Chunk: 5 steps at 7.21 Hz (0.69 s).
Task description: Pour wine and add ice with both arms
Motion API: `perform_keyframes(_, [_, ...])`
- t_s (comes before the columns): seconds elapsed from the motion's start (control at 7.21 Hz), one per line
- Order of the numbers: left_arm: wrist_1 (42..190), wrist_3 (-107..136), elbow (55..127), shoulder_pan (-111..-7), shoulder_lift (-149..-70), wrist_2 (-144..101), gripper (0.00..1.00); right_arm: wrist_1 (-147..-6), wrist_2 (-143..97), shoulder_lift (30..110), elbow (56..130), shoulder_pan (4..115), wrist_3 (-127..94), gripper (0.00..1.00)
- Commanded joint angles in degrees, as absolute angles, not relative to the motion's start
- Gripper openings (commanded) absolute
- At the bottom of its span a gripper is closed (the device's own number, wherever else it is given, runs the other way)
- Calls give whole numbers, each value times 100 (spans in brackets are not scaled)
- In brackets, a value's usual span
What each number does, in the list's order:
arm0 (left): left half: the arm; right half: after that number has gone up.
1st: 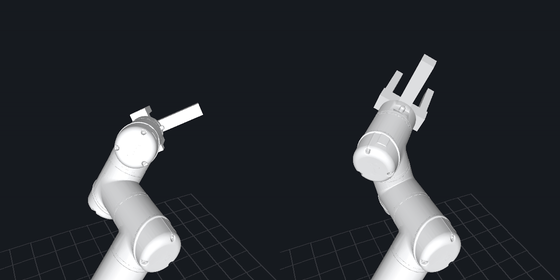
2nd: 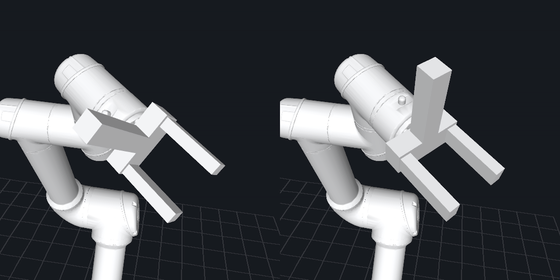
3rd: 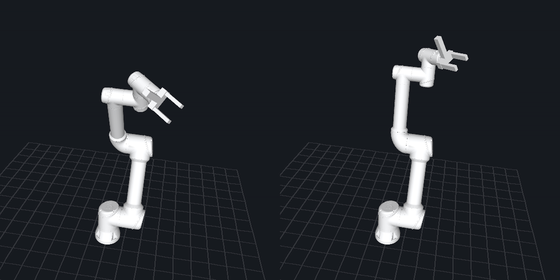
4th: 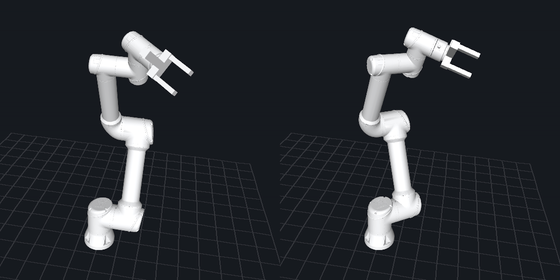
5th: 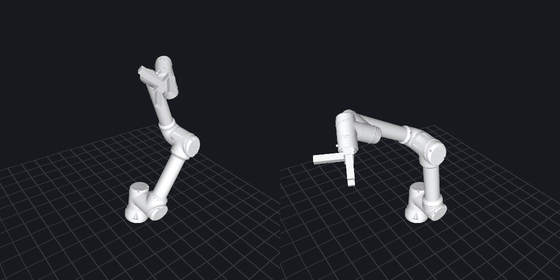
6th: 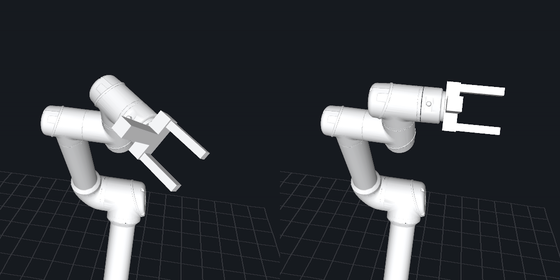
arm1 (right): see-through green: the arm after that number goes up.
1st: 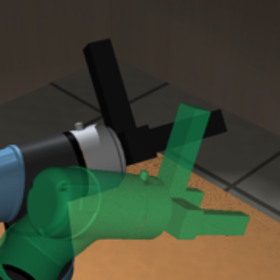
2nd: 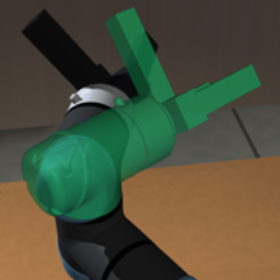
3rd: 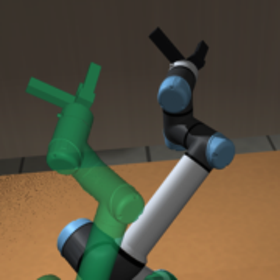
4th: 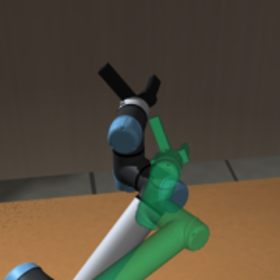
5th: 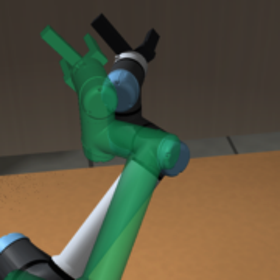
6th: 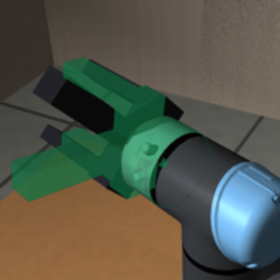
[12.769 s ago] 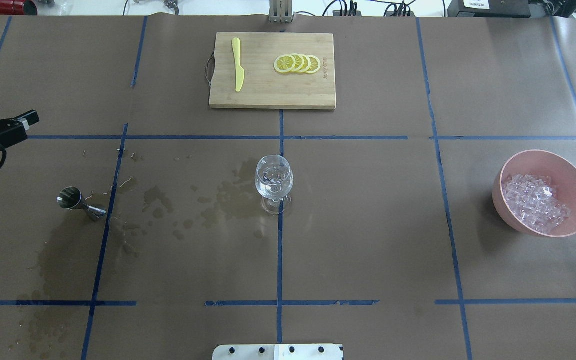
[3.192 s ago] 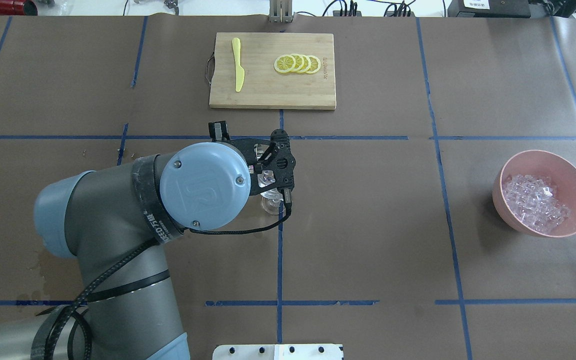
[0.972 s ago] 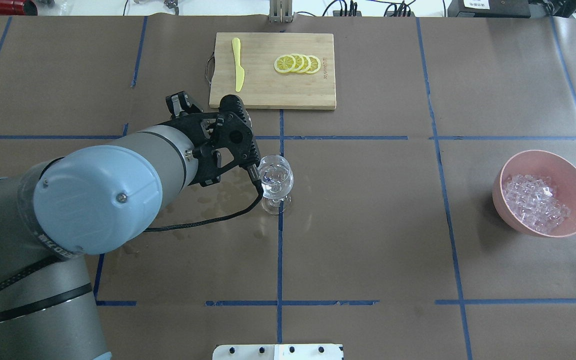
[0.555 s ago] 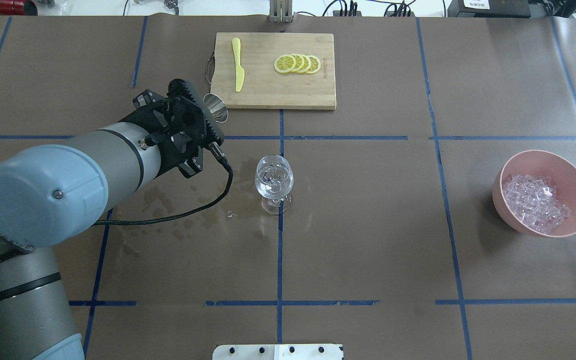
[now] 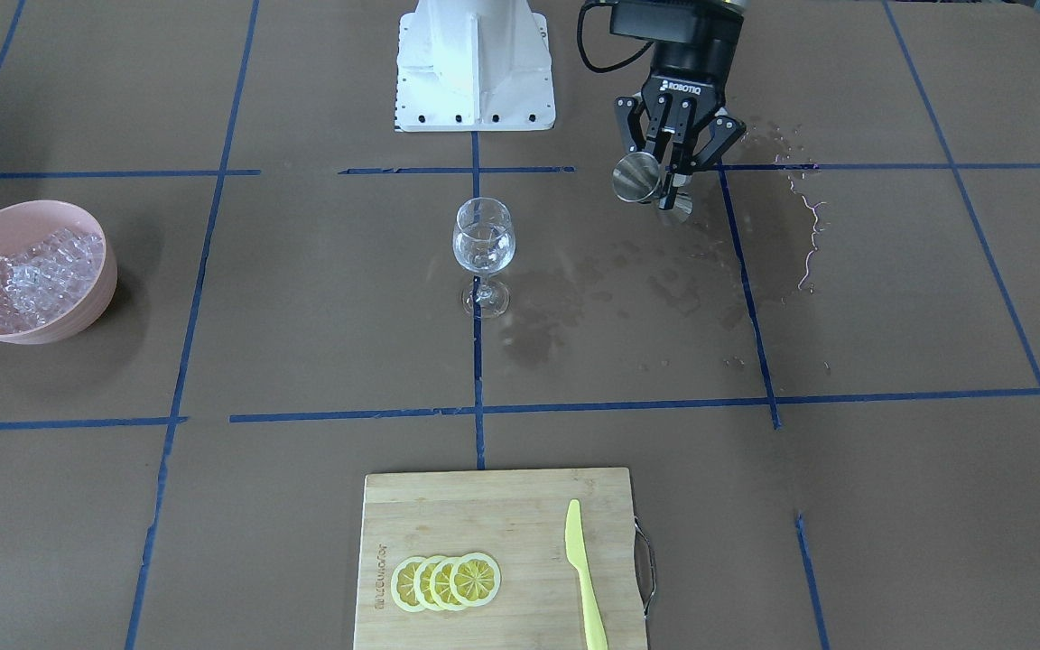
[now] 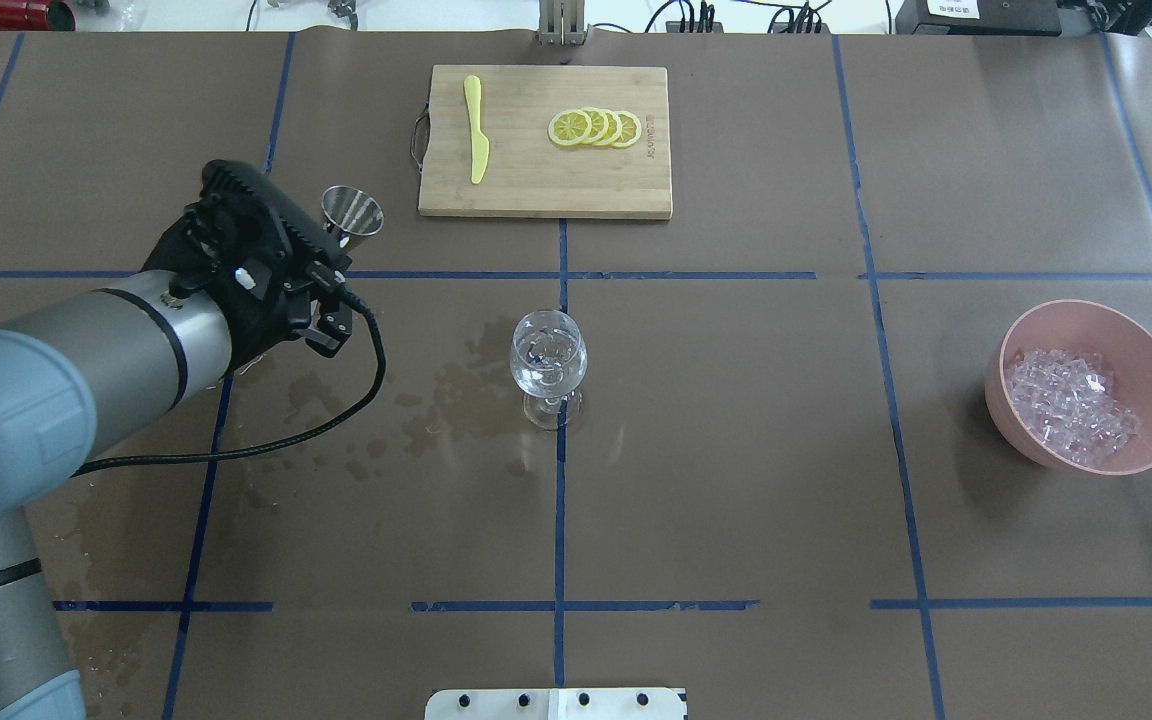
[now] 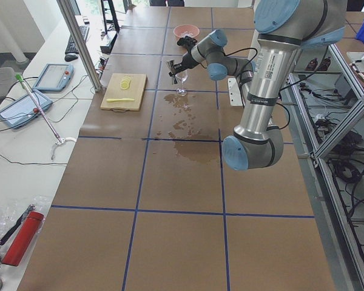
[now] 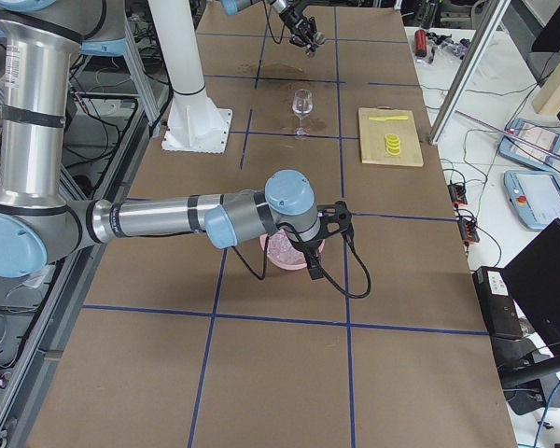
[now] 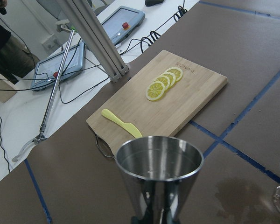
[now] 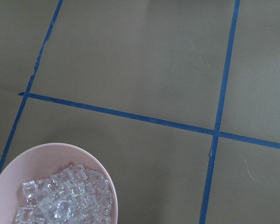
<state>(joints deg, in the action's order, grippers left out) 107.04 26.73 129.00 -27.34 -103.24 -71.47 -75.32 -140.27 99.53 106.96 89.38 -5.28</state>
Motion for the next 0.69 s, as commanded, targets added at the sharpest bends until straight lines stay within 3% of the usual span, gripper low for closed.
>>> perform_keyframes(0.0, [12891,3153,12842,-2733,-8718,-6806,0,-7532,-14027,9975,10696,8938,-519,100])
perform_keyframes(0.28, [15588,3637,11688,-2733,-7842,-5893,0,-7532,-14027,9976,10696,8938,-519,100])
perform_keyframes(0.56, [16477,3734,10883,-2690,-7831,-5215,0,-7523,-14027,10002,10705,8938,-519,100])
